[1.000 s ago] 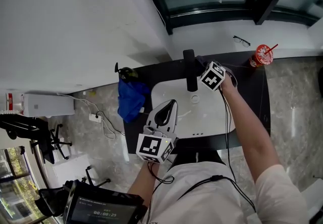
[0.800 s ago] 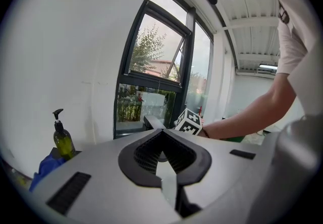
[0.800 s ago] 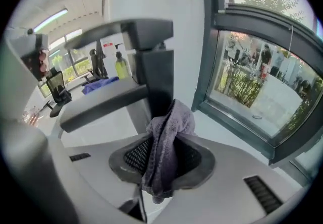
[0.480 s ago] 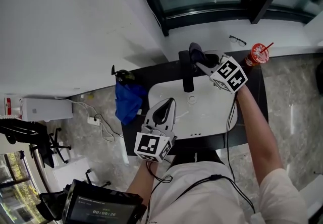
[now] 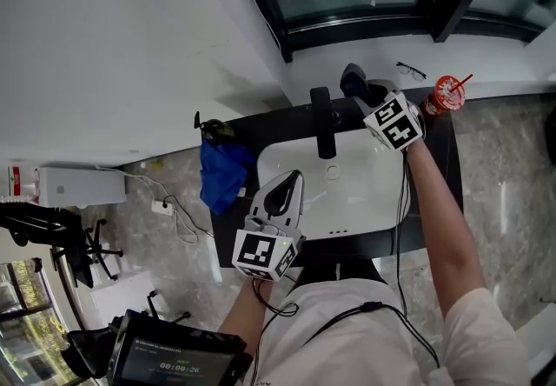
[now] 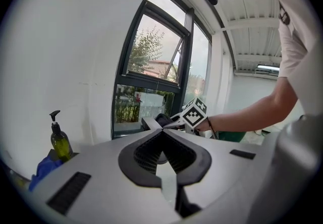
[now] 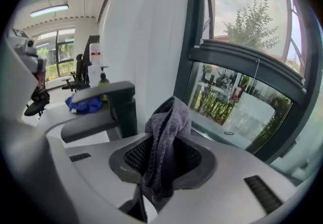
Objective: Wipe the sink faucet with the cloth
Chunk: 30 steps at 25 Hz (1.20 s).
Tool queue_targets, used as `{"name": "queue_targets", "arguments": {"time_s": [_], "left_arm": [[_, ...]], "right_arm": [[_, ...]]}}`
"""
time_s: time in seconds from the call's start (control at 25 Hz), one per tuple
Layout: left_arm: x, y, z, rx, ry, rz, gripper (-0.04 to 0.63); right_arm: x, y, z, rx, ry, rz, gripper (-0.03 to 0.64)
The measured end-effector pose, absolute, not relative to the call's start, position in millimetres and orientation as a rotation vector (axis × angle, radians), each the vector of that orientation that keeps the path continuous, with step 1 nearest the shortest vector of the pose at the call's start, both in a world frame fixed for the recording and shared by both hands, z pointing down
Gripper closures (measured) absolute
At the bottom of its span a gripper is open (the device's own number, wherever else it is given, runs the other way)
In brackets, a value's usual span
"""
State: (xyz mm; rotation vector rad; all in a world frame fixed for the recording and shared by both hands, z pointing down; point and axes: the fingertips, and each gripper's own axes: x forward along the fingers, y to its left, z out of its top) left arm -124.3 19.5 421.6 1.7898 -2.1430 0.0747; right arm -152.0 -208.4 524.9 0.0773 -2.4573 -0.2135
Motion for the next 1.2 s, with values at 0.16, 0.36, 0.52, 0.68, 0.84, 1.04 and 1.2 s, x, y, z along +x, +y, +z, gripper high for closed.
{"name": "queue_targets", "arguments": {"time_s": [0.16,0.36,0.52,0.68,0.84,1.04,1.2], "left_arm": [[-125,23,423,1.779,-2.148,0.073,0.603],[-125,25,426,1.773,-2.147,0.069,0.603],[-126,26,426,1.768,-2.148,0.070,0.603],[-128,27,426,1.766,-2.153,0.072,0.603],[-128,28,426,1.767,-2.149,0.069,0.603],[-126,23,425,1.782,-2.139,0.065,0.603],[-123,17,424,1.802,-2.131,0.057,0.603]], "right_arm": [[-148,-205,571,0.056,-2.264,-0.330,0.518],[-143,-187,614,-0.016,-2.092,-0.390,0.518],[-150,-159,627,-0.084,-2.066,-0.353,0.518],[-160,-144,628,-0.121,-2.093,-0.301,0.518],[-158,-140,620,-0.166,-2.167,-0.199,0.518],[-155,-143,570,-0.202,-2.380,-0.106,0.518],[-159,-149,506,-0.209,-2.565,-0.112,0.518]]}}
